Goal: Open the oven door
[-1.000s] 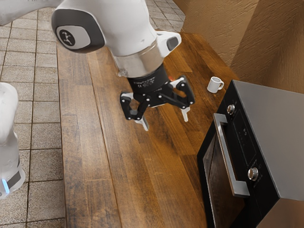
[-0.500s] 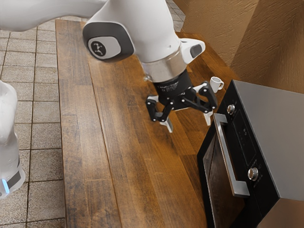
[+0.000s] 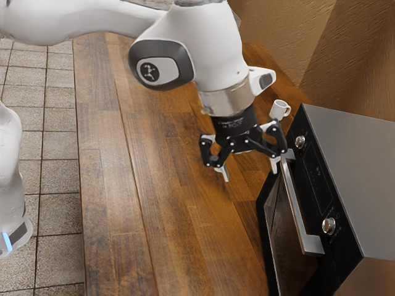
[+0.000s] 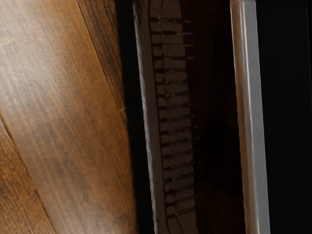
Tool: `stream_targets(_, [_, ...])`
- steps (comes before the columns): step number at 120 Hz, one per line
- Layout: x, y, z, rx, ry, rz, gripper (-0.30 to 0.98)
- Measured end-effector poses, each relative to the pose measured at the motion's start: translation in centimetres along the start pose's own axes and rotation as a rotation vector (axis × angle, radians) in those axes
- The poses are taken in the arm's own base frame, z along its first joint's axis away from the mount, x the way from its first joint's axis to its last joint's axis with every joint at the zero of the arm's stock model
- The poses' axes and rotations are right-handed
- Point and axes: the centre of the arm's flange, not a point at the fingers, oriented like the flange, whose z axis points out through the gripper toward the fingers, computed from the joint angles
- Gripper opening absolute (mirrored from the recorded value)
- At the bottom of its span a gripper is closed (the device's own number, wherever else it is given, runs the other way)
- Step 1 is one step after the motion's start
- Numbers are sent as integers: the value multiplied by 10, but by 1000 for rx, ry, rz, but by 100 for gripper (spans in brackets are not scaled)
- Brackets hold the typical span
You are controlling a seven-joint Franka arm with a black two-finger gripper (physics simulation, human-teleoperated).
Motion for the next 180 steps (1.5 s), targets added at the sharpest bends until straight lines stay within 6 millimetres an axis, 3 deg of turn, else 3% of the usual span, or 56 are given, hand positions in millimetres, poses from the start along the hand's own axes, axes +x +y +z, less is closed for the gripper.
stream_targets(57, [32,31,39,-1,-6,66,69])
stream_targets(105, [64,38,60,8,-8,69,69])
stream_targets(126, [65,32,72,28,-30,63,68])
stream_targets(161, [87,25,94,66,-61,14,68])
stream_targets(180, [91,2,92,83,-50,-11,68])
